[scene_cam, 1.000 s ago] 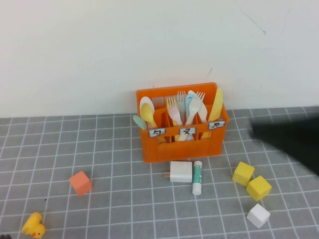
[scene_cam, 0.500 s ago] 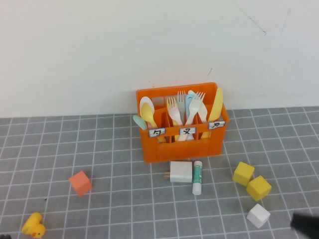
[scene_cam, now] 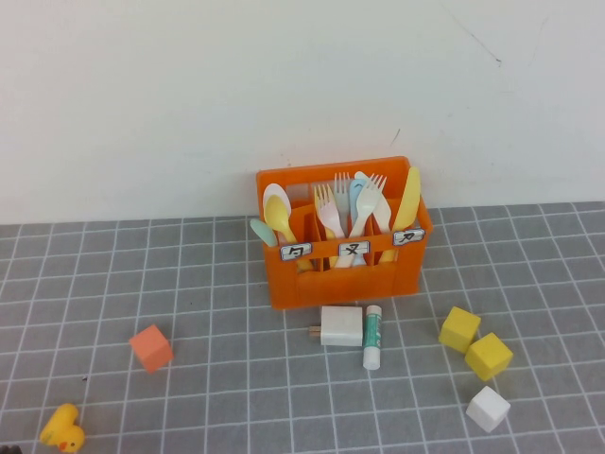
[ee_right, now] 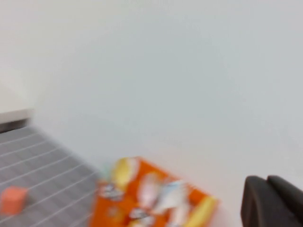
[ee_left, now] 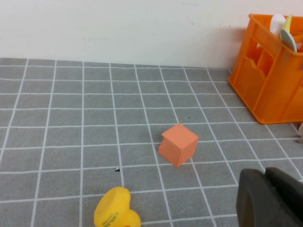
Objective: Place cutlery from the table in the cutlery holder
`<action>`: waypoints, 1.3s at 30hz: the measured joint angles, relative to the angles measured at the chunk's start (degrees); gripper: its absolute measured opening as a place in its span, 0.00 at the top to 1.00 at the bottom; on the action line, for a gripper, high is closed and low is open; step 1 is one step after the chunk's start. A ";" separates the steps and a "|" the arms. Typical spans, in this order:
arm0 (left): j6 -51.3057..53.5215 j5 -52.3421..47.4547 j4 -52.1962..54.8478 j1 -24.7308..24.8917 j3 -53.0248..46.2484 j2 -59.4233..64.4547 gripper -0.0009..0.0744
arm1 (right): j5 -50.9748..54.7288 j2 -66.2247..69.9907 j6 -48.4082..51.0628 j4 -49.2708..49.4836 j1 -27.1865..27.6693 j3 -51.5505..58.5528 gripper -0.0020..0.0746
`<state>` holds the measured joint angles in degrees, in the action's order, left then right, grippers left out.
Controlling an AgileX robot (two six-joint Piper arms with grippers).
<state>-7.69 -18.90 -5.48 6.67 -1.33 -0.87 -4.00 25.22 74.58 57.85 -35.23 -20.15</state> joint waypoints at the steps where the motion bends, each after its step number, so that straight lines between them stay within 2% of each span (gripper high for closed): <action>1: 0.00 0.00 0.00 0.00 0.00 0.00 0.99 | 0.77 -1.25 -0.74 -0.76 2.64 0.00 0.98; 6: 0.00 0.00 0.00 0.00 0.00 0.00 0.99 | 4.00 -6.75 -5.62 -6.68 16.21 1.40 0.98; 9: 0.00 0.00 0.00 0.00 0.00 0.00 0.99 | 3.67 -11.50 -14.62 -14.59 23.05 4.64 0.98; 15: 0.00 -0.03 0.00 0.00 0.00 0.00 0.99 | 2.76 -20.44 -50.77 -48.08 33.00 14.03 0.98; 17: 0.00 -0.03 0.00 0.00 0.00 0.00 0.99 | 4.55 -22.50 -57.26 -52.22 36.46 16.52 0.98; 19: 0.00 -0.12 0.00 0.00 0.00 0.00 0.99 | 7.04 -24.11 -59.51 -54.22 39.63 19.03 0.98; 23: 0.00 -0.22 0.00 0.00 0.00 0.00 0.99 | 11.08 -25.60 -60.63 -55.13 43.25 21.66 0.98; 28: 0.00 -0.22 0.00 0.00 0.00 0.00 0.99 | 22.47 -25.94 -63.03 -58.87 44.17 21.75 0.98; 34: 0.00 -0.22 0.00 0.00 0.00 0.00 0.99 | 23.97 -25.99 -75.08 -66.70 44.45 21.56 0.98; 39: 0.00 -0.22 0.00 0.00 0.00 0.00 0.99 | 24.31 -25.99 -78.78 -69.79 44.45 21.56 0.98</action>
<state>-7.69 -19.13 -5.48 6.67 -1.33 -0.87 20.31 -0.77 -4.20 -11.94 9.22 1.41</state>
